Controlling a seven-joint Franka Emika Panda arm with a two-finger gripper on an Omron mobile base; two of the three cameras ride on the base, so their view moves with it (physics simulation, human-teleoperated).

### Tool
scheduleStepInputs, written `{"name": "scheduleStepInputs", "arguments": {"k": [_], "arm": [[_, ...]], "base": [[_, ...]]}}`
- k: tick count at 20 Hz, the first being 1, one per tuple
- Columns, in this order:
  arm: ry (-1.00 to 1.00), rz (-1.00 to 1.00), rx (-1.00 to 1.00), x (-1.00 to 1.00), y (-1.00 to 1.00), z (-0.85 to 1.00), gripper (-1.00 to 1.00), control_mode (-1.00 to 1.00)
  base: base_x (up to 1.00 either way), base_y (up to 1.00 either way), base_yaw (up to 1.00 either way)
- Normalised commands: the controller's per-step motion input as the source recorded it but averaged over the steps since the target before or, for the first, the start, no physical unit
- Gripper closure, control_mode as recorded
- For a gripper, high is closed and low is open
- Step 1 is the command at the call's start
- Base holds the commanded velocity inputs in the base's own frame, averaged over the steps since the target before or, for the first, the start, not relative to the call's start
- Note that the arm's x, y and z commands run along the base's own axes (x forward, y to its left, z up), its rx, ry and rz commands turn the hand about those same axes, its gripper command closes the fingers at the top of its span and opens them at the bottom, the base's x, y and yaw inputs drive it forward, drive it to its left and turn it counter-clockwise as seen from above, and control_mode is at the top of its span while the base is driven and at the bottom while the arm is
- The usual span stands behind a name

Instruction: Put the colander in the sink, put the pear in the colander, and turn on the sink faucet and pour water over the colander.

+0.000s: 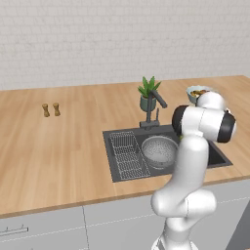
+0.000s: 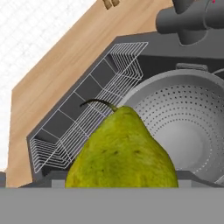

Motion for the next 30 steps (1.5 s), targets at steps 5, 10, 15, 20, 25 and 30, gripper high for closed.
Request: {"name": "scheduleStepInputs", "arguments": {"k": [5, 10, 15, 20, 25, 30], "arm": [[0.00, 0.06, 0.03, 0.31, 0.65, -0.56, 1.00, -1.00], [0.00, 0.07, 0.03, 0.16, 0.31, -0.56, 1.00, -1.00], [0.00, 0.07, 0.04, 0.10, 0.06, -0.59, 1.00, -1.00], [-0.01, 0.04, 0.04, 0.08, 0.15, -0.37, 1.00, -1.00], [-0.12, 0.01, 0.02, 0.00, 0.32, 0.01, -1.00, -1.00], [-0.12, 0.00, 0.00, 0.00, 0.19, 0.15, -1.00, -1.00]], "base": [[0.00, 0.00, 0.00], [0.00, 0.00, 0.00], [0.00, 0.00, 0.00], [0.00, 0.00, 0.00], [0.00, 0.00, 0.00], [0.00, 0.00, 0.00]]}}
